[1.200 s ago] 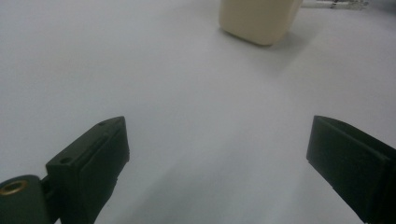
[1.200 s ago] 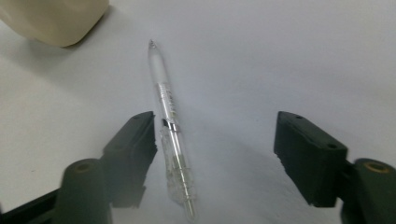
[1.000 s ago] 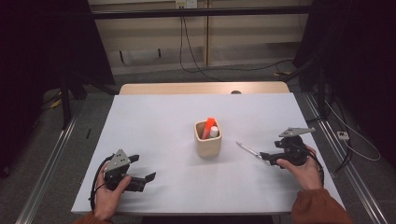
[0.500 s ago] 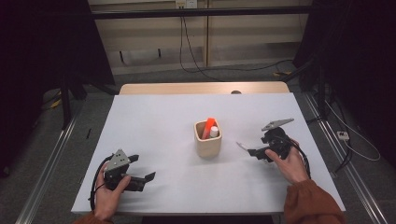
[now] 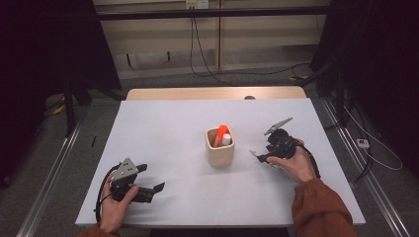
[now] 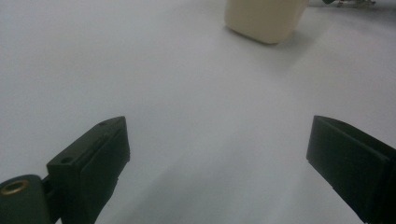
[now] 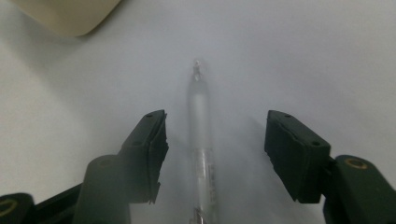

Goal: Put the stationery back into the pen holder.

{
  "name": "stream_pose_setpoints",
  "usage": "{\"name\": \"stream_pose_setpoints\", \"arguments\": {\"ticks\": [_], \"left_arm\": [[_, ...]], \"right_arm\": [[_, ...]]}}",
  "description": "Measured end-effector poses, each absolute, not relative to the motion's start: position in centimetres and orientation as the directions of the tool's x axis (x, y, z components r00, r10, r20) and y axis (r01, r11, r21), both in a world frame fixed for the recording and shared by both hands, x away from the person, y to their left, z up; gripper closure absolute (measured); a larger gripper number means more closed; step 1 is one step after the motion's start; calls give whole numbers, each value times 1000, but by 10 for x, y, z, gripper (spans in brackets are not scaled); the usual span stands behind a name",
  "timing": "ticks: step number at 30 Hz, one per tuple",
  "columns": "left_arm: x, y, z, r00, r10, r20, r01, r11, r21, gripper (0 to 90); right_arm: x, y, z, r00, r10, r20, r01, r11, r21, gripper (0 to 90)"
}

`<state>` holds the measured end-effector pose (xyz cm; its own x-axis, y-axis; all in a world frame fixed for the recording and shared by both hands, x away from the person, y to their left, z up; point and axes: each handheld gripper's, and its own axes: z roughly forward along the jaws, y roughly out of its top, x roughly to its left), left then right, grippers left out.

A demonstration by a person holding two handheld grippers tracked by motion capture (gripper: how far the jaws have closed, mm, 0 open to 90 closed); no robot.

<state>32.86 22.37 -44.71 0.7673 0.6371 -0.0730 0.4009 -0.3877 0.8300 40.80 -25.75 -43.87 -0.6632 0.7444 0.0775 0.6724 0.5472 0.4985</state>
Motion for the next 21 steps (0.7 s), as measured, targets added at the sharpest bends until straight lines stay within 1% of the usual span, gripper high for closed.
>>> {"name": "stream_pose_setpoints", "arguments": {"ticks": [3,5,7,9,12,17,21], "left_arm": [[328,224,-447,768,637,-75,401,-386,831,59],[328,224,-447,768,636,-76,402,-385,831,60],[328,224,-447,769,635,-77,402,-387,830,59],[329,224,-447,771,632,-75,400,-390,829,60],[329,224,-447,772,632,-74,400,-391,829,60],[328,223,-447,776,626,-75,398,-394,829,60],[328,223,-447,782,620,-71,390,-397,831,60]], "right_arm": [[410,-251,-437,-684,727,59,651,571,501,536],[411,-247,-438,-683,729,41,652,584,485,582],[412,-245,-439,-684,728,41,656,589,472,593],[412,-245,-441,-686,726,46,660,594,460,633],[412,-245,-442,-683,729,43,664,595,454,657],[410,-241,-442,-702,712,18,643,622,446,732],[410,-237,-441,-703,711,12,647,632,428,780]]}}
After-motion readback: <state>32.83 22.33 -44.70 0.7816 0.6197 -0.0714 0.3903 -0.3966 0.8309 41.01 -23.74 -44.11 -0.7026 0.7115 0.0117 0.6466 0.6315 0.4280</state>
